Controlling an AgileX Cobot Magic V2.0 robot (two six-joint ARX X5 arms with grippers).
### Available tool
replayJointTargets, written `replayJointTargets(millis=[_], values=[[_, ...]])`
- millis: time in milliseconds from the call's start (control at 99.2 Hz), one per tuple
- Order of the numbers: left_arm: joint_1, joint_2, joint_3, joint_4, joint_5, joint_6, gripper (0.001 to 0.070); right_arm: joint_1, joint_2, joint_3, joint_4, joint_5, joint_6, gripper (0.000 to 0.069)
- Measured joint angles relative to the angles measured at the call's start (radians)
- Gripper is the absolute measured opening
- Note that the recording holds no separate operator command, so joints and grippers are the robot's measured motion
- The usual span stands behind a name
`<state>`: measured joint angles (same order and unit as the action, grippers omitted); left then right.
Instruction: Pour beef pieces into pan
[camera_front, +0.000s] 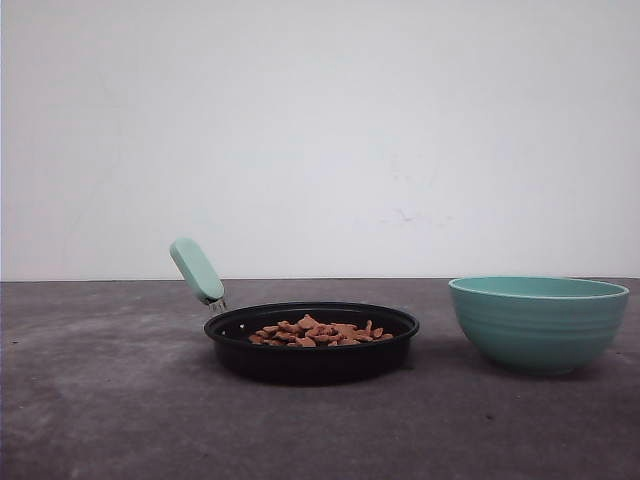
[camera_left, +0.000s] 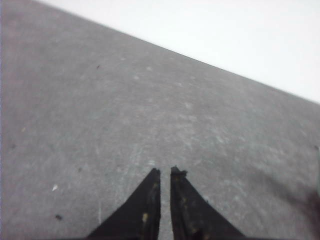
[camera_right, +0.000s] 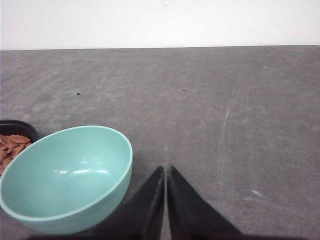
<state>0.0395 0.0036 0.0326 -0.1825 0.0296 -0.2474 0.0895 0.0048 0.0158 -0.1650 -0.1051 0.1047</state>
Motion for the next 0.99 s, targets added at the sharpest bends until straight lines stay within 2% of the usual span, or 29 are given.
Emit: replayJointTargets(millis=[91,171,353,988], values=[[-0.003,0.0,0.0,0.0,0.003,0.073,0.001,0.0,0.0,0.0,0.0,0.0,0.0,0.0009],[-0.003,0.0,0.0,0.0,0.004,0.102,0.001,0.0,0.0,0.0,0.0,0.0,0.0,0.0009],[-0.003,0.0,0.0,0.003,0.058,0.114,0.001,0.0,0.0,0.0,0.0,0.0,0.0,0.0009],[-0.003,0.0,0.0,0.004,0.06,0.101,0.001,0.0,0.0,0.0,0.0,0.0,0.0,0.0009]])
